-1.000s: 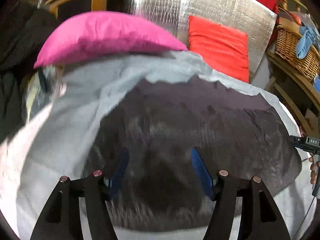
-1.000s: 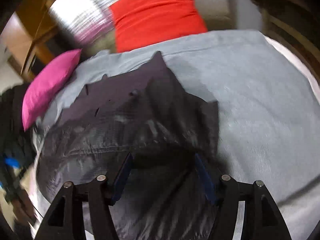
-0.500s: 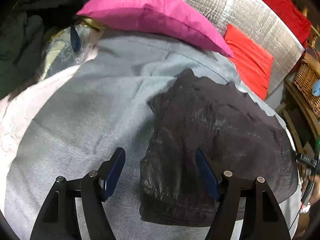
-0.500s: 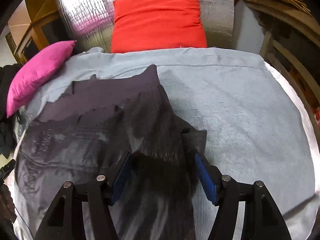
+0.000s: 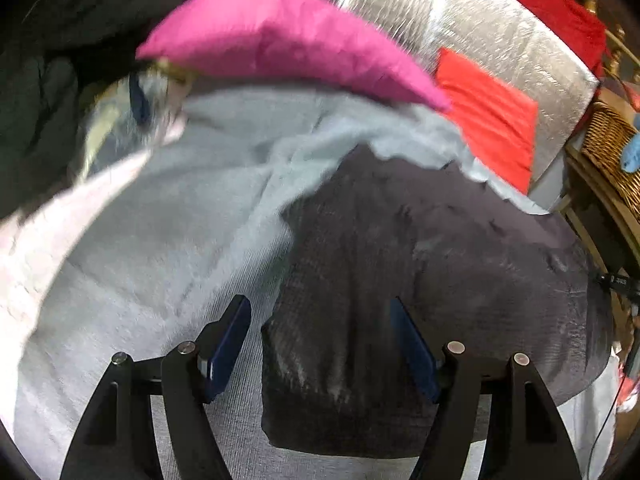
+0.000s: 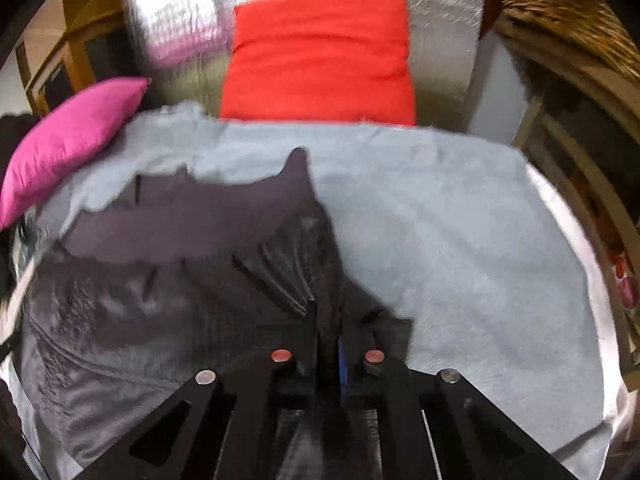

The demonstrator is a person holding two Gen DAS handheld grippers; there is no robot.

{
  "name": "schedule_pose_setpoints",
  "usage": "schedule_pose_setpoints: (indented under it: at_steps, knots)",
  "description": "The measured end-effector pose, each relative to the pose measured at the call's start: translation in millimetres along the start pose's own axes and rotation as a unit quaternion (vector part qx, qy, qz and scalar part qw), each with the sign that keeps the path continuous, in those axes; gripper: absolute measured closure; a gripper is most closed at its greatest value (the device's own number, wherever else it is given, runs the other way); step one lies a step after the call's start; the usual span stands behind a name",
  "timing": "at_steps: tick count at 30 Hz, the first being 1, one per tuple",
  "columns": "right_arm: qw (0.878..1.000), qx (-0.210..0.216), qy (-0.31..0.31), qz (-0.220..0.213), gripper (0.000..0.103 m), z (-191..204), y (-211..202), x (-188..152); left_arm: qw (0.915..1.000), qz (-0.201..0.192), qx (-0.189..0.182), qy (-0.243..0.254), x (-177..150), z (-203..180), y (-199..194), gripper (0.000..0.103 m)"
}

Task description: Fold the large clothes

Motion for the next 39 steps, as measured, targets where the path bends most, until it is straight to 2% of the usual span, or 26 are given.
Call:
schedule_pose_setpoints:
  at_steps: [2,5,6,8,9,10,11,12,14,17,21,23,25,26,29,32,35,37,39]
  knots:
    - [1.000,-0.007,0.008,-0.002,0.096,-8,3,2,0.9997,-0.022,0.003,0.009,7,-9,-12,0.030]
    - [0.999,-0.007,0.039,0.029,0.094,-17,28,-14,0.9987,-0.033,-0.018,0.034,9,-33,-23,0.030]
    - [0.998,-0.005,0.050,0.026,0.091,-20,32,-18,0.9984,-0.034,-0.018,0.042,7,-41,-23,0.030]
    - [0.998,-0.002,0.055,0.008,0.084,-19,26,-20,0.9979,-0.008,-0.002,0.064,-2,-54,-8,0.030]
    - [0.998,-0.003,0.058,0.006,0.073,-19,21,-20,0.9963,0.024,0.014,0.081,-12,-60,7,0.030]
    - [0.998,-0.006,0.059,0.005,0.053,-18,15,-20,0.9952,0.031,0.028,0.088,-15,-61,13,0.030]
    - [0.998,-0.008,0.060,-0.001,0.040,-17,7,-19,0.9948,0.024,0.039,0.091,-15,-62,14,0.030]
    - [0.998,-0.010,0.060,-0.013,0.034,-14,-3,-17,0.9950,0.014,0.045,0.088,-12,-63,9,0.030]
    - [0.998,0.006,0.054,-0.040,0.034,1,-29,-15,0.9968,0.002,0.033,0.073,-6,-64,-5,0.030]
    - [0.994,0.077,0.045,-0.058,0.034,36,-50,-20,0.9963,-0.032,0.027,0.075,3,-74,-27,0.030]
    - [0.983,0.175,0.051,-0.034,0.034,76,-39,-45,0.9952,-0.039,0.005,0.090,2,-103,-38,0.030]
    - [0.984,0.169,0.058,-0.014,0.034,74,-21,-57,0.9945,-0.031,0.003,0.100,-5,-118,-32,0.030]
    - [0.986,0.142,0.088,0.003,0.034,50,6,-70,0.9922,0.007,0.029,0.121,-21,-130,-8,0.030]
    - [0.984,0.147,0.102,-0.001,0.034,42,11,-73,0.9906,0.020,0.038,0.130,-27,-133,2,0.028]
    - [0.984,0.144,0.102,-0.013,0.034,42,5,-76,0.9885,0.022,0.058,0.138,-31,-134,15,0.027]
    - [0.986,0.127,0.109,-0.008,0.035,42,2,-72,0.9903,0.035,0.049,0.125,-23,-130,6,0.027]
    - [0.988,0.113,0.095,-0.036,0.034,55,-21,-68,0.9943,0.012,0.033,0.101,-15,-122,-14,0.027]
    - [0.985,0.134,0.083,-0.064,0.034,76,-45,-71,0.9944,-0.011,0.031,0.101,-12,-122,-26,0.027]
    - [0.986,0.137,0.065,-0.077,0.034,93,-58,-75,0.9943,-0.033,0.028,0.098,-14,-124,-36,0.027]
Point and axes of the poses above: each gripper's, at about its wrist camera, not at the fingertips, and y roughly the way its jaws point, z to its left, x to its top, the point moved 7 cm from there along y, roughly the way its jaws point, and after that the axes turned 13 degrees about x, right-handed, at the moved point
